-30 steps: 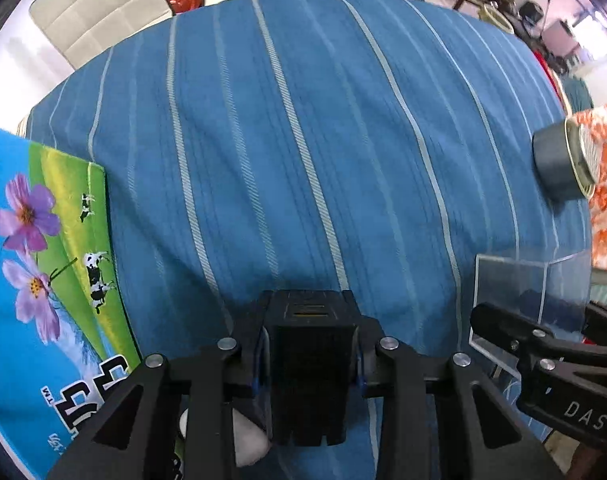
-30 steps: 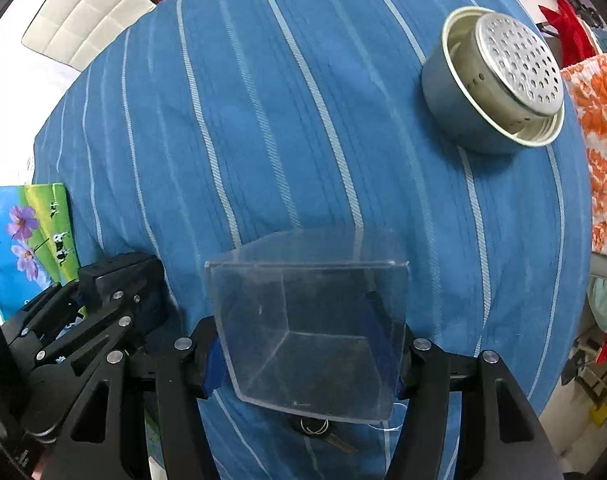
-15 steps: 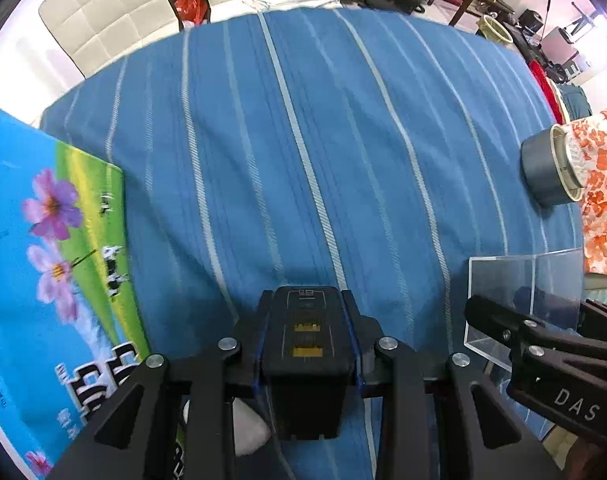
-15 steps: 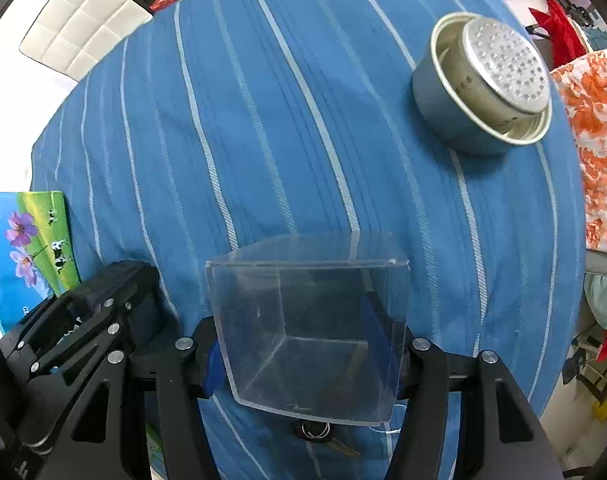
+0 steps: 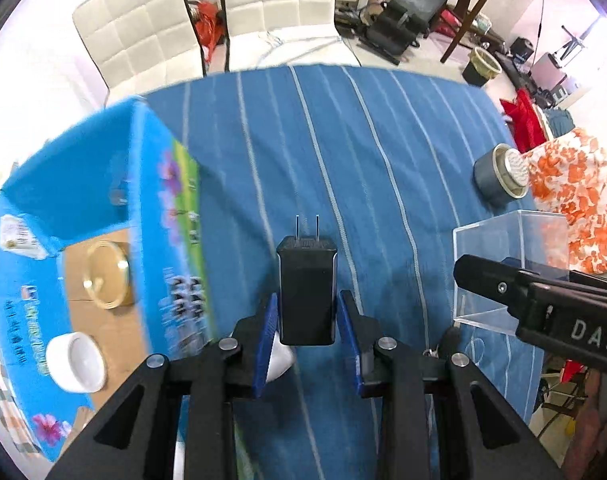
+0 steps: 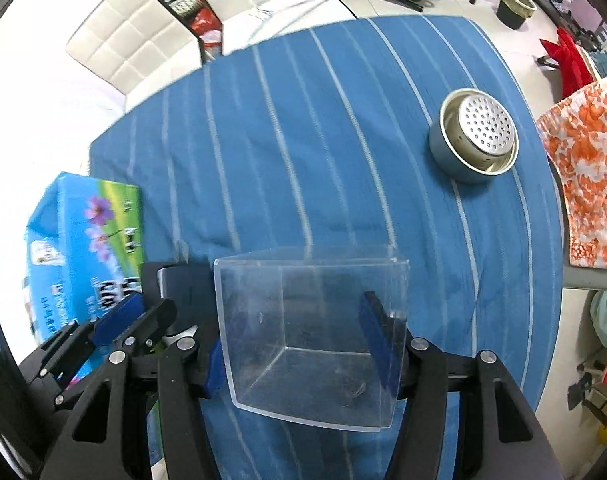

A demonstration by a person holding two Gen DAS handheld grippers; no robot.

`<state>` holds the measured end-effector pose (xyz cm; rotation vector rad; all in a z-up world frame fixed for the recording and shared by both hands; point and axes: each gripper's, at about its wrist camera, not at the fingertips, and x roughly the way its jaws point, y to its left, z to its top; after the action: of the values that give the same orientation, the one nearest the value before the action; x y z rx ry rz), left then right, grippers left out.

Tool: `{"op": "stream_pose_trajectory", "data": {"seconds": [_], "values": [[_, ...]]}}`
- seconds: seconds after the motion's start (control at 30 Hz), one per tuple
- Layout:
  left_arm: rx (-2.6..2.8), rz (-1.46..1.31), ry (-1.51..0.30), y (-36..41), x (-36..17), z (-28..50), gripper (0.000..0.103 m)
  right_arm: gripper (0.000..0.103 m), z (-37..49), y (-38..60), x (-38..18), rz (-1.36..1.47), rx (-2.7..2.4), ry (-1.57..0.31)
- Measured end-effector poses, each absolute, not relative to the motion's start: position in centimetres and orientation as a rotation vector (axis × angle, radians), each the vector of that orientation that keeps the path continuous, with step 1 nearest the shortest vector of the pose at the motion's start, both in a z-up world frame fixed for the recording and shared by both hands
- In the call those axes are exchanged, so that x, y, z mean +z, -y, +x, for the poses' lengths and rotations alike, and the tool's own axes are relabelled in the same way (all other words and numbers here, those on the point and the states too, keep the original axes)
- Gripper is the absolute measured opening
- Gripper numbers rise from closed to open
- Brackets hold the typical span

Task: Organize rigid objects
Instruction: 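Lift the clear box with the right gripper while the left gripper lifts the black charger, then lower the clear box into the blue box with the right gripper while the left gripper releases the charger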

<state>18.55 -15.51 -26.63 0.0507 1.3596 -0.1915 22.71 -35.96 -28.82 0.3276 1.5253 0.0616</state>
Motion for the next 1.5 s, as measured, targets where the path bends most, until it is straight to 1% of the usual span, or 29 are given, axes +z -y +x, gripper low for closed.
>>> {"op": "stream_pose_trajectory", "data": {"seconds": [0.03, 0.07, 0.1, 0.2, 0.27, 0.4, 0.43, 0.63, 0.77, 0.83, 0.97, 1.2, 1.37, 1.5], "values": [[-0.193, 0.047, -1.349, 15.1, -25.9, 18.3, 0.027, 0.061, 22.5, 35.6, -28.1, 0.332, 0.070, -1.517], [-0.193, 0.047, -1.331, 14.8, -24.9, 18.0, 0.004, 0.061, 22.3, 35.6, -27.8, 0.335, 0.076, -1.511], [-0.199, 0.048, -1.316, 14.4, -24.2, 17.8, 0.000, 0.061, 22.0, 35.3, -27.1, 0.341, 0.084, -1.502], [-0.197, 0.040, -1.263, 13.2, -21.2, 17.4, 0.000, 0.061, 21.5, 34.4, -25.1, 0.349, 0.108, -1.478], [-0.207, 0.036, -1.245, 12.3, -20.6, 17.4, 0.000, 0.060, 21.0, 33.9, -23.7, 0.348, 0.113, -1.465], [-0.162, 0.025, -1.275, 10.3, -22.3, 17.2, 0.000, 0.060, 19.9, 32.3, -23.2, 0.349, 0.113, -1.449], [-0.146, 0.020, -1.283, 9.6, -22.6, 16.8, 0.000, 0.055, 19.5, 32.0, -23.4, 0.354, 0.132, -1.456], [-0.088, -0.038, -1.281, 5.6, -21.8, 14.2, 0.000, 0.055, 18.0, 29.2, -23.3, 0.348, 0.182, -1.478], [-0.033, -0.060, -1.287, 1.3, -21.7, 12.5, 0.000, 0.055, 17.2, 26.7, -21.5, 0.356, 0.240, -1.449], [0.000, -0.068, -1.298, -0.9, -22.0, 11.9, 0.000, 0.055, 16.8, 24.2, -20.0, 0.351, 0.301, -1.424], [0.076, -0.104, -1.321, -5.7, -23.3, 11.4, 0.000, 0.055, 17.0, 18.9, -19.1, 0.331, 0.398, -1.421], [0.120, -0.148, -1.351, -11.0, -26.7, 13.8, 0.000, 0.055, 19.6, 9.4, -21.7, 0.299, 0.469, -1.415], [0.103, -0.137, -1.360, -12.7, -28.6, 15.4, 0.000, 0.055, 22.1, 5.3, -25.4, 0.346, 0.489, -1.416], [0.097, -0.129, -1.359, -13.0, -29.2, 16.4, 0.000, 0.055, 24.3, 3.5, -28.3, 0.414, 0.478, -1.400]]}}
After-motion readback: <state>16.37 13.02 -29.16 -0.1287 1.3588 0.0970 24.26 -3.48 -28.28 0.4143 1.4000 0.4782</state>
